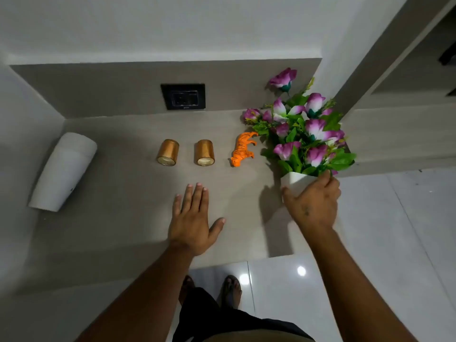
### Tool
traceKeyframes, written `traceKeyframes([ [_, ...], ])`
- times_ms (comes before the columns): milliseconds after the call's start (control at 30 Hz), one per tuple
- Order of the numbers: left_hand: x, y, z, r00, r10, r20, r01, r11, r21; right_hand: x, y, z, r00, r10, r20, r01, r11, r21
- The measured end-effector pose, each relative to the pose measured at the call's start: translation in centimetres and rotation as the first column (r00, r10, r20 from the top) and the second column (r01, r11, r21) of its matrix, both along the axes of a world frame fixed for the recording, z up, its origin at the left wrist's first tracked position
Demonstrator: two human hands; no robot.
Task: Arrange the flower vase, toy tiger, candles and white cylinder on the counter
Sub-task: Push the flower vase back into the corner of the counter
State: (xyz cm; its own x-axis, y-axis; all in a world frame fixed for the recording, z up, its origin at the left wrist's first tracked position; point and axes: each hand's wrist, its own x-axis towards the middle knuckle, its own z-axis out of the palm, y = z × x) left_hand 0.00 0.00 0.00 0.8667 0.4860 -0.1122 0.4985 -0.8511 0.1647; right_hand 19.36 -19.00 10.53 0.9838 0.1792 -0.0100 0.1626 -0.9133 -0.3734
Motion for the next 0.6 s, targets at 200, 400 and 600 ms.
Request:
traceKeyframes([
  [200,0.1,0.2,0.1,0.999,0.0,-0.032,0.001,1.0,0.026,3.3,-0.4,-1.1,0.935,-0.091,-0.342,0.086,0.996,-0.031],
  [400,0.0,0.2,0.2,0.999,-0.005,-0.045,0.006,1.0,0.026,4.2,-1.4,-2.6,0.966,-0.095,-0.24,0.149,0.964,0.218],
  [600,0.1,0.4,-0.1,1.0,0.003,-0.031,-0.002,1.0,0.018,2.9,-2.6,-4.6,0.957,-0.223,-0.186,0.285,0.844,0.454],
])
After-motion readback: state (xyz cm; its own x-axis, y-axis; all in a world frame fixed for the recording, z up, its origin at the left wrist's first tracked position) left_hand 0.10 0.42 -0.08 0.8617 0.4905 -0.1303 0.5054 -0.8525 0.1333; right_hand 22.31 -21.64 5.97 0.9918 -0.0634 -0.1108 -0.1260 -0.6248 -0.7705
